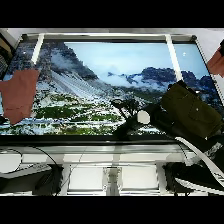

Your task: Fold the clothes and pants, and hang the long-sleeved shirts on hangers.

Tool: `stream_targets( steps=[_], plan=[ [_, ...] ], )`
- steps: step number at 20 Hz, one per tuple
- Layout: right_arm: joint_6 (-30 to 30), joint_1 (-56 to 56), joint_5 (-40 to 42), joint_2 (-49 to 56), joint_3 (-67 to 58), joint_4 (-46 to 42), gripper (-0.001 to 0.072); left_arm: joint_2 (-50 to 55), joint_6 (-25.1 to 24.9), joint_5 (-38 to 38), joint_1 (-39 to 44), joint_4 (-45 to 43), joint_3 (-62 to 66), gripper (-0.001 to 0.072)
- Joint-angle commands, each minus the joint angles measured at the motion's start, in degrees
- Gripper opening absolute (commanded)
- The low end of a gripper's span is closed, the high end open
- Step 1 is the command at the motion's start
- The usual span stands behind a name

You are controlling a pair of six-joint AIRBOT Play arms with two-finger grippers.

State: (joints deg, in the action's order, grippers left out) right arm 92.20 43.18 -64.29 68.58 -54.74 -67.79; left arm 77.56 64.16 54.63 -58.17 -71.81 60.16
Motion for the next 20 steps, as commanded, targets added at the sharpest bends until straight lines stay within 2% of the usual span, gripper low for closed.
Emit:
stream_targets(
  steps=[1,5,8,11,13,14,15,20],
  plan=[
    [0.4,0.1,-1.3,0.0,0.0,2.9,0.0009,4.9,-1.9,-2.7,-0.7,3.2,0.0,0.0643],
    [1.0,0.1,-1.3,0.0,-0.1,3.6,0.0009,9.5,-9.4,-4.0,-0.7,12.7,0.0,0.0635],
    [1.8,0.1,-1.3,0.0,-0.1,3.7,0.0009,11.2,-11.9,-5.0,-0.5,16.4,0.0,0.0628],
    [1.8,0.1,-1.3,0.0,-0.1,3.7,0.0009,12.2,-13.3,-5.1,0.3,16.4,0.0,0.0391],
    [1.8,0.1,-1.2,-0.1,-0.1,3.8,0.0009,12.1,-14.5,-4.5,0.7,16.6,0.1,0.0119],
    [1.8,0.1,-1.2,-0.1,-0.1,3.7,0.0009,11.8,-15.4,-3.6,0.9,16.6,0.2,0.0046],
    [1.8,0.1,-1.1,-0.1,-0.1,3.7,0.0009,11.3,-16.4,-2.7,1.1,16.6,0.4,0.0024],
    [1.8,0.0,-1.7,-0.2,-2.9,1.6,0.0009,4.7,-16.7,4.9,5.0,21.1,9.6,0.0023]
  ],
)
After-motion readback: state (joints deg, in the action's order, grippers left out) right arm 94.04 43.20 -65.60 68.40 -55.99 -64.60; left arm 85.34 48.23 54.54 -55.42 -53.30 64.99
